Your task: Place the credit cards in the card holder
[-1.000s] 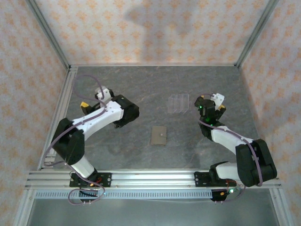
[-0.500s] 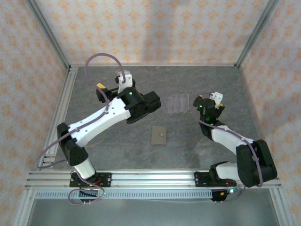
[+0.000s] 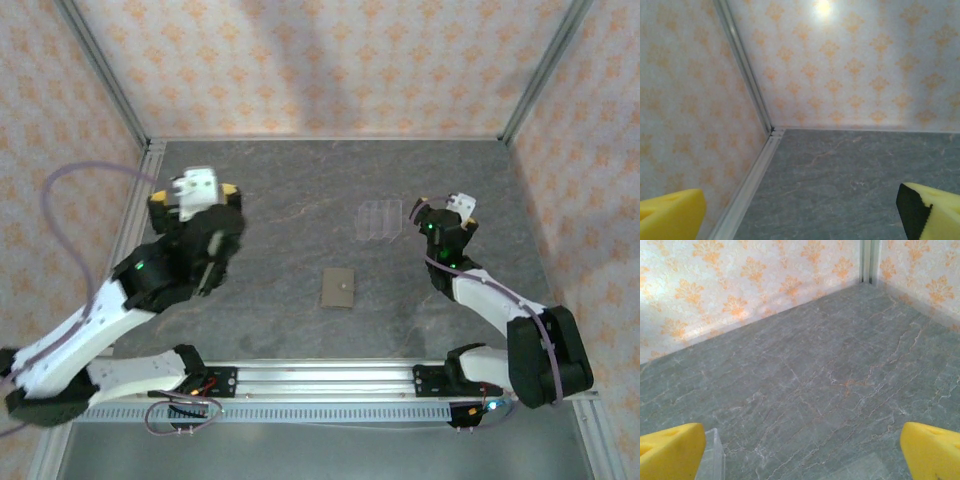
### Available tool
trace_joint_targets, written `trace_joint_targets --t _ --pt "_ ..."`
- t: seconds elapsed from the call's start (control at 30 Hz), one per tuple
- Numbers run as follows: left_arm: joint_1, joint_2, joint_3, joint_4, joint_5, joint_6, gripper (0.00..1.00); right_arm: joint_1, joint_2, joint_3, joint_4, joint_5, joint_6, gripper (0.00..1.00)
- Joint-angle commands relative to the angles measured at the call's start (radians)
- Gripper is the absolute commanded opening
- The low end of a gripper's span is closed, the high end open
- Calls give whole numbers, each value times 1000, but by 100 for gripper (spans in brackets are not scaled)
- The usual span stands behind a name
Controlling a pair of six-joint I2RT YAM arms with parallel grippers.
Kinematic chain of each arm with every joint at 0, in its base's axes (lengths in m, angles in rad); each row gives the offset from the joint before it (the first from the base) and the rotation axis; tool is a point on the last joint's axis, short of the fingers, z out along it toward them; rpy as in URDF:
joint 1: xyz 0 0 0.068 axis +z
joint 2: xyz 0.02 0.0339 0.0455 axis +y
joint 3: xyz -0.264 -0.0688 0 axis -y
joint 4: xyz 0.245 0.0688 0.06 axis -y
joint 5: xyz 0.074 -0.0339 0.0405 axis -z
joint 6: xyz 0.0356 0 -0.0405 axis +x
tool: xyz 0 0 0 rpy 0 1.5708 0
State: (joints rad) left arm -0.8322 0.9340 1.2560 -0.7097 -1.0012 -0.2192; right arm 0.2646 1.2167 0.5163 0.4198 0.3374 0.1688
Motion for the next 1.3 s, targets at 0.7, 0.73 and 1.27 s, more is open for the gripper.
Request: trace_joint_targets --t 0.7,0.73,1.27 --pt "665 527 -820 1433 480 211 99 -67 173 -151 385 56 -285 100" --pt "672 525 -793 1369 498 201 100 -74 202 -167 452 53 -293 100" --pt "745 569 -855 1510 679 189 100 -148 330 -156 518 -33 -227 100"
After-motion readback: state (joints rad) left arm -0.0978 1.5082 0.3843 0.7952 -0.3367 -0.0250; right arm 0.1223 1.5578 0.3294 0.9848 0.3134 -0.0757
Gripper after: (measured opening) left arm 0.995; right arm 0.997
